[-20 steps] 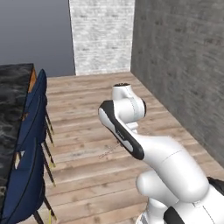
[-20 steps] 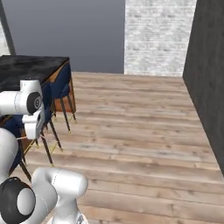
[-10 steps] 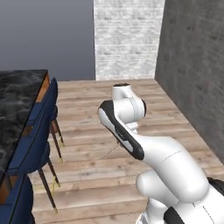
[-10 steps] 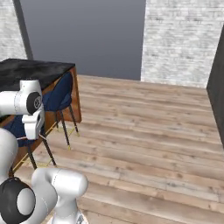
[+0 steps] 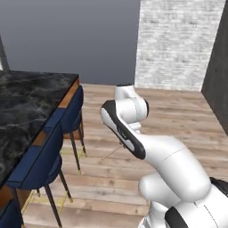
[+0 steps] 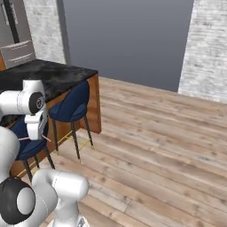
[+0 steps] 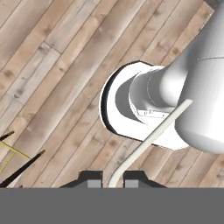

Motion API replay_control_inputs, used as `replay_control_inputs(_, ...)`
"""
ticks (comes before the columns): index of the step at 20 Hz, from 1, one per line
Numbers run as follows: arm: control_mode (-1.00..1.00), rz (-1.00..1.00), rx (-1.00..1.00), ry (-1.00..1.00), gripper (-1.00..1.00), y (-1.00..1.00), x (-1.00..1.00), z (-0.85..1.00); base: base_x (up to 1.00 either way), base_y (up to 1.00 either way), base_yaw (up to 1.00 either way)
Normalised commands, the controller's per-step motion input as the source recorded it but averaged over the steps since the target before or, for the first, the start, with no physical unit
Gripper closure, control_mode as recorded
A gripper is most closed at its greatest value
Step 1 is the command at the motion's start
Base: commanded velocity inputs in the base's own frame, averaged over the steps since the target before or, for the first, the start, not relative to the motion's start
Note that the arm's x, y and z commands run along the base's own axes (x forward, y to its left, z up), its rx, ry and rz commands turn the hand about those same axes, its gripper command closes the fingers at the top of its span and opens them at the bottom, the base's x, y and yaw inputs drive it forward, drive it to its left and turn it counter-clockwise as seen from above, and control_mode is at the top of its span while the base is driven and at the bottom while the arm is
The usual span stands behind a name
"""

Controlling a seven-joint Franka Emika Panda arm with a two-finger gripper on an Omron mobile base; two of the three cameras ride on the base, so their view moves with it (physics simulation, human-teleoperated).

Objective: Take a straw from the drawer in front and place it inside the glass cup on the dining counter.

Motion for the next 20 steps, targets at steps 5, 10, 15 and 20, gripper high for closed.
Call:
replay_control_inputs(5,1.00,0.00,0.00,0.00,1.00,0.00,0.00,0.00,0.63,-0.56,0.47)
replay_control_inputs(10,1.00,0.00,0.00,0.00,1.00,0.00,0.00,0.00,0.45,-0.55,0.48)
replay_control_inputs(15,1.00,0.00,0.00,0.00,1.00,0.00,0.00,0.00,0.16,-0.50,0.54)
replay_control_inputs(20,1.00,0.00,0.00,0.00,1.00,0.00,0.00,0.00,0.10,-0.47,0.56)
